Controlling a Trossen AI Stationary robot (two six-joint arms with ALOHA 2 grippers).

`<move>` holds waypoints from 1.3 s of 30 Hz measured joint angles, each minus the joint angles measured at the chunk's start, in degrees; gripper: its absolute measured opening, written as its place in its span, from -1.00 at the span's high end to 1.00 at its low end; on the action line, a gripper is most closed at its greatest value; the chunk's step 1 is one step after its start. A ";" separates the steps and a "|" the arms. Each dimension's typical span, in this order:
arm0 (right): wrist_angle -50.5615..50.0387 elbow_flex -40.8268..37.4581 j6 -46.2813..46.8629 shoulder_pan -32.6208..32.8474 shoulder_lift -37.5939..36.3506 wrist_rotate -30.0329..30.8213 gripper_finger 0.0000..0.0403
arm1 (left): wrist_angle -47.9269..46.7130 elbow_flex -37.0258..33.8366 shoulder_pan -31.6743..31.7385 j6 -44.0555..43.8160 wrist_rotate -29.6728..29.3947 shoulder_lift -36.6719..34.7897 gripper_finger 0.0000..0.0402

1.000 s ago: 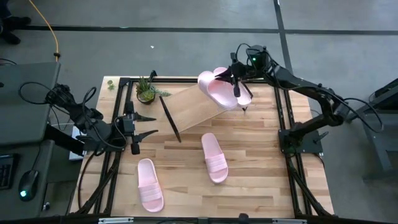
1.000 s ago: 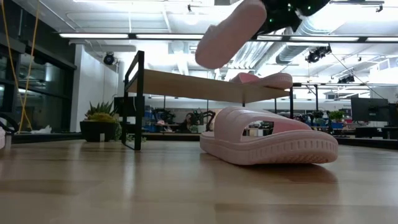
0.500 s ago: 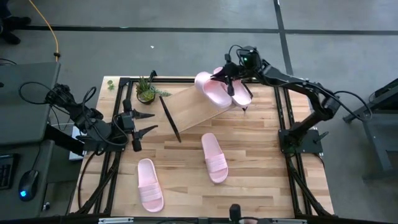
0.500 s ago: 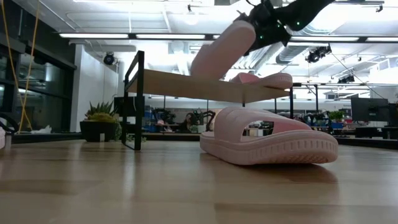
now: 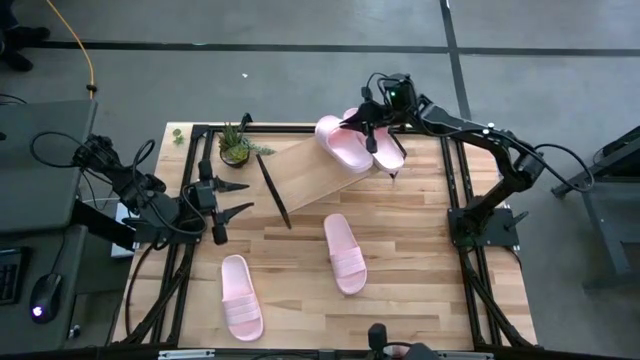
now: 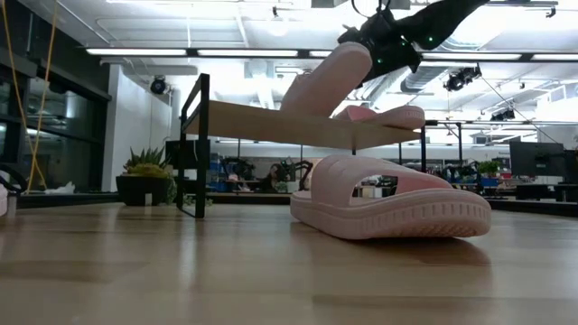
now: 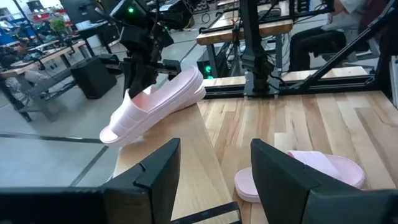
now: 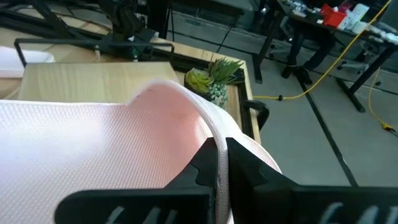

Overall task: Pick and place slides into the shelf
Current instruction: Put the middle pink slide on the shelf

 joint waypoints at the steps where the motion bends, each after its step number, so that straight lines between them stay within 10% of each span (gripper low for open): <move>1: -0.55 0.00 -0.21 0.00 0.00 0.02 1.00 | 0.00 0.00 0.00 0.00 0.20 0.00 0.11; 39: 0.42 0.26 -5.14 -1.14 5.95 3.32 1.00 | 0.04 0.00 0.00 -0.02 0.36 0.02 0.11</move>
